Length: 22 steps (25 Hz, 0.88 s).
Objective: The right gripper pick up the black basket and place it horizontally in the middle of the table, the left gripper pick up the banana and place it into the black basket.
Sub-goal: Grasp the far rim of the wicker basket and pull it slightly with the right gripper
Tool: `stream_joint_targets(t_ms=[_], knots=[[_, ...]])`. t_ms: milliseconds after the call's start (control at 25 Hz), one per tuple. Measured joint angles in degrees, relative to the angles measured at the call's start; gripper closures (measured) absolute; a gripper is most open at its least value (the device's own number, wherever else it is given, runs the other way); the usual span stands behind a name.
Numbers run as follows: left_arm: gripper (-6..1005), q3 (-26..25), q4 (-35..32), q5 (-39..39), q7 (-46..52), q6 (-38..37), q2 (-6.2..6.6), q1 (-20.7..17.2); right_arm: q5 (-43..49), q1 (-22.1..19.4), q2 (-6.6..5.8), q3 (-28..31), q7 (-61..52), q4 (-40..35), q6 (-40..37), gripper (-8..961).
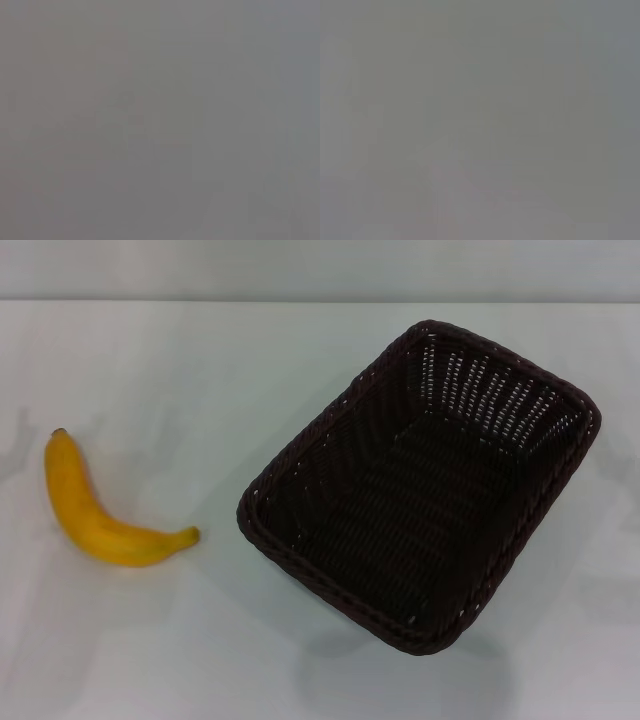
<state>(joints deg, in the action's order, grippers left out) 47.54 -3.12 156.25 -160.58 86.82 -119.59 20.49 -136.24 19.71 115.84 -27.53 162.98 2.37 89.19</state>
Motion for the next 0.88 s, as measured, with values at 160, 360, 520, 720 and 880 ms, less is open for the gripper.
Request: stream_joint_targets(t_ms=[160,360,520,720,880], knots=[[138,0.0,0.3,1.3,0.8,0.2,0.04,0.0,0.2,0.1,-0.02,1.2,0.0,-0.3,0.2,99],[138,0.1,0.3,1.6,0.4,-0.2,0.14,0.4,0.4,0.2,-0.14,1.3,-0.2,-0.2,-0.3,98],[138,0.0,0.0,2.3,0.8,0.4,0.11,-0.4,0.2,0.4,-0.11,1.5,-1.1,-0.3,-0.1,98],[138,0.2,0.4,3.3,1.8,0.8,-0.02,-0.8,1.2,0.5,-0.59,-0.5,-7.2,-4.3,-0.3,99],[138,0.4,0.3,2.7,2.5,0.8,0.19,-1.0,5.2,-1.5,-1.53,-7.3,-19.8,-14.2,-3.4,99]])
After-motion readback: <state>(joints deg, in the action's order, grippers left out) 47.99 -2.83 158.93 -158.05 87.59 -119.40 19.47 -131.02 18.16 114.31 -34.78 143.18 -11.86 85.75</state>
